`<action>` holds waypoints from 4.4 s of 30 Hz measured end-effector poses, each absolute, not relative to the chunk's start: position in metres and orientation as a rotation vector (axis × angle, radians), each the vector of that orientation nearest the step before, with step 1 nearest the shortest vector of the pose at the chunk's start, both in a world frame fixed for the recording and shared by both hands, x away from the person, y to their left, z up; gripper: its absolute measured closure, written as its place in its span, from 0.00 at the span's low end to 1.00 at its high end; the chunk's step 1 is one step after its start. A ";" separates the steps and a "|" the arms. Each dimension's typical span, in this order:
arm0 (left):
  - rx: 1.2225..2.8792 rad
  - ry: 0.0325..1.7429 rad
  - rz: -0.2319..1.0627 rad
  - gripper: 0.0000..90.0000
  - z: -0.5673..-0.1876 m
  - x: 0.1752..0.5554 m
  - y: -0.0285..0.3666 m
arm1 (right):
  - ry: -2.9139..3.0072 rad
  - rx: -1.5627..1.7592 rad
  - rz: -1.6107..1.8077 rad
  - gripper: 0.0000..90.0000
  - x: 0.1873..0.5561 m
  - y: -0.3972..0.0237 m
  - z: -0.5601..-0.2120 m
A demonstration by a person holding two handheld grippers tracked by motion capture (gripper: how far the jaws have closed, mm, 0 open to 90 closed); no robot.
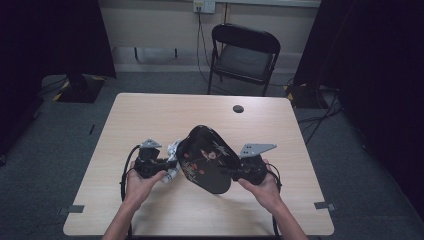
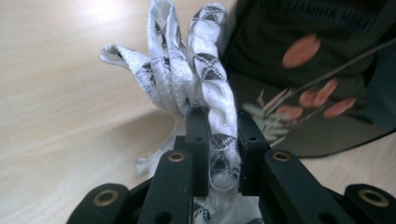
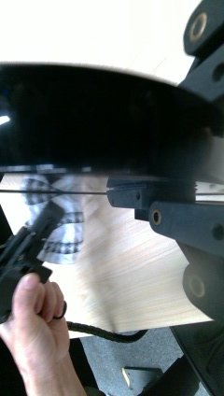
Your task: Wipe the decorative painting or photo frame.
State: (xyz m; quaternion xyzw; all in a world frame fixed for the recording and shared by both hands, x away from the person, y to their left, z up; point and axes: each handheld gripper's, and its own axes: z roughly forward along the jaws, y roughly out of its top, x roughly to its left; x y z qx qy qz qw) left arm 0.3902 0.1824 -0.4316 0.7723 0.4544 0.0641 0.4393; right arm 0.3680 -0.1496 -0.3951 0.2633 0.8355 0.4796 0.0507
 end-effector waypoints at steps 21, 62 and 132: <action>1.697 0.965 0.152 0.87 -0.364 0.394 0.182 | 2.549 0.789 1.457 0.90 0.368 -0.147 -0.395; 1.579 0.984 0.099 0.86 -0.346 0.403 0.171 | 2.558 0.768 1.473 0.90 0.367 -0.143 -0.396; 1.729 0.858 0.389 0.86 -0.331 0.344 0.155 | 2.525 0.794 1.470 0.90 0.365 -0.133 -0.397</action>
